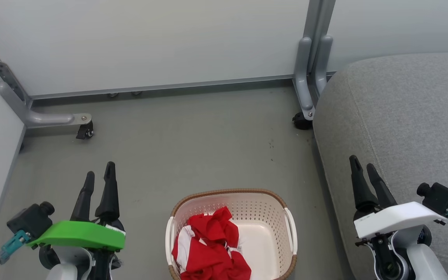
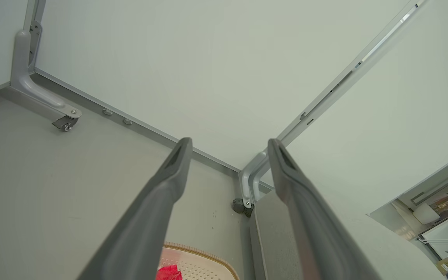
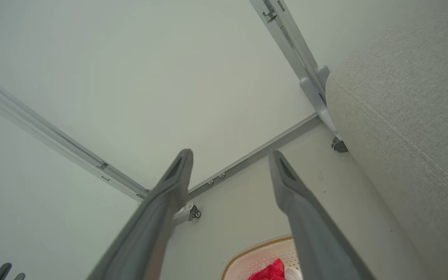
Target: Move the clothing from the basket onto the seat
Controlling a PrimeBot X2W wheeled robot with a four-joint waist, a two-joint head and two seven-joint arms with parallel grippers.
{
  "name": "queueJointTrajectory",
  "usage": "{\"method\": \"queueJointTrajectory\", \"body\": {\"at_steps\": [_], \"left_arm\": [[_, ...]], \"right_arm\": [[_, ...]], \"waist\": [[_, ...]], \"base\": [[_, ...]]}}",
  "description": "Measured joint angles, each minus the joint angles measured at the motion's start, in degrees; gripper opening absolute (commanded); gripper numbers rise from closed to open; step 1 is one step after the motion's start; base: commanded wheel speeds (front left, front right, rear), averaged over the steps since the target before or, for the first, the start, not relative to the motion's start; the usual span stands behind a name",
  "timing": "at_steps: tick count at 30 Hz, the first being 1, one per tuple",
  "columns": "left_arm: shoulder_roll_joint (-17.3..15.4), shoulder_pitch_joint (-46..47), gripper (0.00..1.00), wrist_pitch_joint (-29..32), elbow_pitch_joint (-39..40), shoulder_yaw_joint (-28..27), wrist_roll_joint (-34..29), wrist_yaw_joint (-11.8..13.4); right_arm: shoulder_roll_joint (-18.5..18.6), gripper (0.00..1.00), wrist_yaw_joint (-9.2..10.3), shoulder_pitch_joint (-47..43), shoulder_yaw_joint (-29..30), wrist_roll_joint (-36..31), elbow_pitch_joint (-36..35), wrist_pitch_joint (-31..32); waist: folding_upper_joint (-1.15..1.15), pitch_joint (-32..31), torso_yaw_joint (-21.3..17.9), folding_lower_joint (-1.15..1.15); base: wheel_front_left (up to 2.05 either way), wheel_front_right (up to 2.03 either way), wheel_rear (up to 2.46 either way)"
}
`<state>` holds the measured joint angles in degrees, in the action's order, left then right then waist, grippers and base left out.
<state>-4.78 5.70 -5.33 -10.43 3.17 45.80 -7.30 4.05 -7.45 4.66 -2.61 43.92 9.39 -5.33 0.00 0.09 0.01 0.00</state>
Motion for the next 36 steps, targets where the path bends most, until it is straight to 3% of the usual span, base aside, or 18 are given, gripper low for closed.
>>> {"method": "queueJointTrajectory", "body": {"at_steps": [13,36], "left_arm": [[0.02,-0.03,1.00,-2.23,-1.18,0.46,-10.39,0.00],[0.07,-0.19,1.00,-5.39,-3.59,1.74,-23.23,-0.01]], "right_arm": [[0.00,1.00,-0.01,0.00,-0.96,-9.56,0.78,-2.10],[-0.77,1.00,-0.01,-0.58,-1.56,-22.19,0.92,-2.83]], "waist": [[0.00,-0.05,-0.01,0.00],[0.00,-0.12,-0.05,0.00]], "base": [[0.00,0.00,0.00],[0.00,0.00,0.00]]}}
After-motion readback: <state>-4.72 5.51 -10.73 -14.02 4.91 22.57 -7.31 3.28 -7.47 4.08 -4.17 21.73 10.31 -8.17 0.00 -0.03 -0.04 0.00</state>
